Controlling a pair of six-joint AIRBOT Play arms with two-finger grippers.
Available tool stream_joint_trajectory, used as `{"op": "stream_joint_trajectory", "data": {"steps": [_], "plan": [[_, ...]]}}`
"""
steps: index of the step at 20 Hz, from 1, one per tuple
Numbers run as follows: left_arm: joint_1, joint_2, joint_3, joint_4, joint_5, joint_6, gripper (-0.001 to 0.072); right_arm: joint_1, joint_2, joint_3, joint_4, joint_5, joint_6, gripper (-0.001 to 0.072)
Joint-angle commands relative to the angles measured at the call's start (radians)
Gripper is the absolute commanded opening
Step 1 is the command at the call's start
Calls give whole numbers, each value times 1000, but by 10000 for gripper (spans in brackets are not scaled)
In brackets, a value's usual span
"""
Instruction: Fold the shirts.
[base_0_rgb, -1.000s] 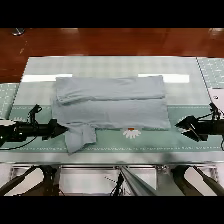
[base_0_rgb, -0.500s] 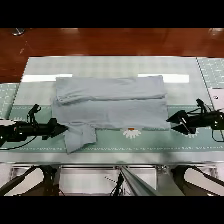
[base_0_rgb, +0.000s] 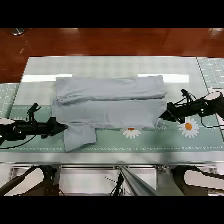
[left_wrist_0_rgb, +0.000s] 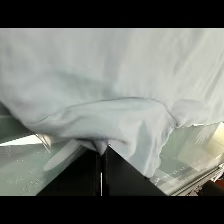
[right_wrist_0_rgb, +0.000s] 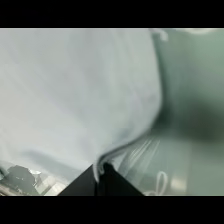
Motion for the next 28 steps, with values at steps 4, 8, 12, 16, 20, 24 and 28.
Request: {"op": "stream_joint_trajectory", "data": {"steps": [4,8,12,16,20,24,28], "plan": [[50,-12,275,-48,-94,-43,19,11,-13,247,2,72,-12,23],[-35,-162,495,-68,-74,-98,19,12,-126,447,51,53,-10,22],[-114,-384,763,-68,-42,-186,19,13,-280,610,178,25,0,22],[-146,-627,1026,-67,-83,-271,19,14,-434,744,251,22,3,22],[-185,-771,1144,-67,-98,-281,19,35,-536,807,281,-10,11,32],[-158,-790,1170,-16,-191,-283,703,1,-546,844,296,-8,-17,634],[-10,-678,1194,219,-394,-303,703,-158,-537,916,280,151,-9,633]]}}
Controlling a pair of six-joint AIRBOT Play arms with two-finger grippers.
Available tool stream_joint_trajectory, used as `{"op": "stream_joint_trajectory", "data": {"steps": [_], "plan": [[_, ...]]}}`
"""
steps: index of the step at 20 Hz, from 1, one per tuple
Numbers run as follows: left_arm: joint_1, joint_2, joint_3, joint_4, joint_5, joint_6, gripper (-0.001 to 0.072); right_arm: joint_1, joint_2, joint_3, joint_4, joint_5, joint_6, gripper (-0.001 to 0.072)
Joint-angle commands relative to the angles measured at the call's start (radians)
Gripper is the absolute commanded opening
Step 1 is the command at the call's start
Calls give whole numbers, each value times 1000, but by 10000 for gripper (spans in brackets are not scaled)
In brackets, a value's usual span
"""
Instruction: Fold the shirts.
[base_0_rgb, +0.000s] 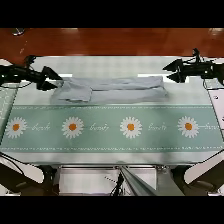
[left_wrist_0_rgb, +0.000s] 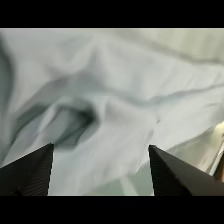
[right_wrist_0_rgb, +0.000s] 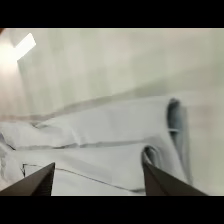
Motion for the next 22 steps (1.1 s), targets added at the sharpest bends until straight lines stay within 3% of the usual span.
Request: {"op": "stream_joint_trajectory", "data": {"steps": [1,5,8,11,16,17,18,19,20,21,22], "plan": [[119,114,-24,177,-116,-3,703,-123,-2,39,-17,141,-1,633],[188,411,-331,165,168,77,703,-135,-3,30,-230,161,42,633],[155,635,-586,66,349,182,703,-81,-30,21,-250,150,43,632],[97,760,-728,6,383,218,703,0,-79,21,-248,154,43,632],[-10,781,-755,-11,401,217,703,146,-103,22,-227,155,26,631],[-35,781,-755,-15,417,217,701,168,-103,22,-228,154,26,583],[-60,781,-755,-15,433,217,699,184,-100,24,-228,153,29,328],[-83,781,-753,-15,434,217,657,189,-93,30,-225,164,27,18],[-101,782,-751,-15,428,218,380,187,-71,32,-233,172,26,22],[-118,782,-750,-15,425,218,19,177,-38,31,-254,175,28,22],[-136,782,-750,-16,424,229,20,165,4,31,-298,178,40,22]]}}
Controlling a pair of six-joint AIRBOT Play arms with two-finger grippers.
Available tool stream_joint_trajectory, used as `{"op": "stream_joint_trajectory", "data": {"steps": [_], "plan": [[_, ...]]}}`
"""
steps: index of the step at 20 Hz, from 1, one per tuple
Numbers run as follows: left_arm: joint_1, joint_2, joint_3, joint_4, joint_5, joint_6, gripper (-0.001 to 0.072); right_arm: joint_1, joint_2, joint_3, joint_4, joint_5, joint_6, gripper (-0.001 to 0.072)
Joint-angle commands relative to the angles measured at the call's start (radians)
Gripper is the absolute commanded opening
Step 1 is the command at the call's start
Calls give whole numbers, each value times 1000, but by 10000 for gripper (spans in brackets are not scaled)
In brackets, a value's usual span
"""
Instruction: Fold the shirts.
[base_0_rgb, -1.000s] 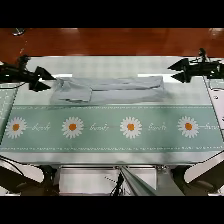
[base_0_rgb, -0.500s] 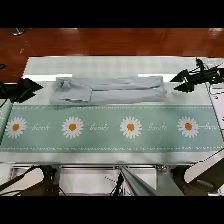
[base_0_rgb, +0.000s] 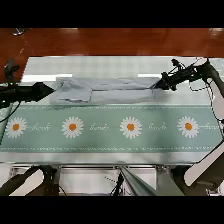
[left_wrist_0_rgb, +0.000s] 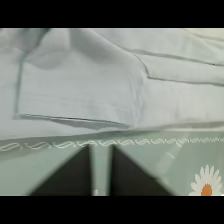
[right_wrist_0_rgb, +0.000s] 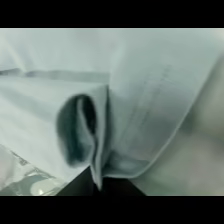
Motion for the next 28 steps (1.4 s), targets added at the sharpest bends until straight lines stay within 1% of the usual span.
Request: {"op": "stream_joint_trajectory", "data": {"steps": [1,2,3,4,6,8,9,11,13,14,15,16,18,22,24,26,28], "plan": [[-78,5,-3,-6,11,23,20,-9,115,2,-114,12,17,22],[-114,5,-3,-6,7,23,20,-22,180,-14,-187,7,19,21],[-156,5,-3,-6,5,23,19,-43,258,-61,-212,-20,26,22],[-211,4,-3,-5,5,19,18,-69,350,-141,-200,-51,23,22],[-334,-21,8,1,45,-72,17,-102,531,-316,-204,-55,-26,22],[-477,-79,46,0,156,-113,17,-109,717,-484,-242,-56,-30,22],[-560,-127,85,0,218,-120,17,-110,809,-559,-240,-60,-22,22],[-700,-259,207,7,274,-143,17,-109,964,-682,-201,-93,22,21],[-807,-419,366,19,258,-201,17,-109,1086,-766,-156,-109,55,21],[-848,-490,445,47,238,-251,17,-109,1131,-784,-137,-102,61,22],[-888,-557,526,84,214,-318,17,-109,1165,-788,-126,-91,69,22],[-924,-615,597,106,200,-364,17,-109,1196,-788,-112,-84,72,22],[-986,-703,702,106,191,-380,17,-109,1244,-788,-100,-67,80,22],[-1089,-834,819,97,175,-475,17,-109,1276,-788,-57,-30,77,22],[-1130,-876,842,58,181,-478,17,-109,1276,-788,-14,-45,48,22],[-1156,-902,853,1,171,-477,18,-109,1276,-788,-13,-56,47,22],[-1150,-895,869,-4,158,-476,18,-109,1276,-788,-15,-55,45,22]]}}
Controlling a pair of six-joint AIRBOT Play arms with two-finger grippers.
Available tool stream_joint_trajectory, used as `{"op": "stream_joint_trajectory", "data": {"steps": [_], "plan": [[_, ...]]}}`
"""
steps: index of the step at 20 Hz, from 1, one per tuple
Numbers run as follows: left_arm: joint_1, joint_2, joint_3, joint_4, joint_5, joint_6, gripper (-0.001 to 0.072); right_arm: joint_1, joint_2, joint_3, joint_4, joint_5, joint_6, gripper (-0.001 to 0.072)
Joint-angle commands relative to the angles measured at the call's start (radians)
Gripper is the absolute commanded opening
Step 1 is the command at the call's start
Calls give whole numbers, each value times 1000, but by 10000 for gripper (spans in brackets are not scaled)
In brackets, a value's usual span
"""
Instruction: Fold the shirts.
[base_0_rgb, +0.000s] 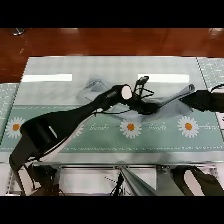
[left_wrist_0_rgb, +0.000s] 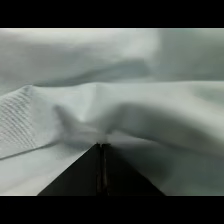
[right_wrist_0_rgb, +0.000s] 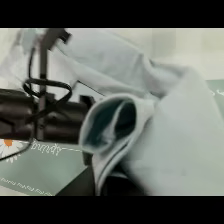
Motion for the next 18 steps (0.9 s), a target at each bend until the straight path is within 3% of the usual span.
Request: {"op": "stream_joint_trajectory", "data": {"steps": [1,3,6,9,13,18], "plan": [[4,-13,50,-35,-34,-15,19,0,6,-1,17,-4,-10,22],[90,38,58,-16,-70,-16,19,0,5,2,18,-2,-10,22],[285,171,45,126,-230,-16,21,6,-7,42,22,-5,-8,22],[476,414,-65,281,-314,-16,20,151,-104,166,25,-48,3,22],[673,859,-358,431,-305,-16,20,474,-374,412,14,-181,35,22],[764,1368,-718,439,-296,-26,20,710,-791,659,18,-274,59,22]]}}
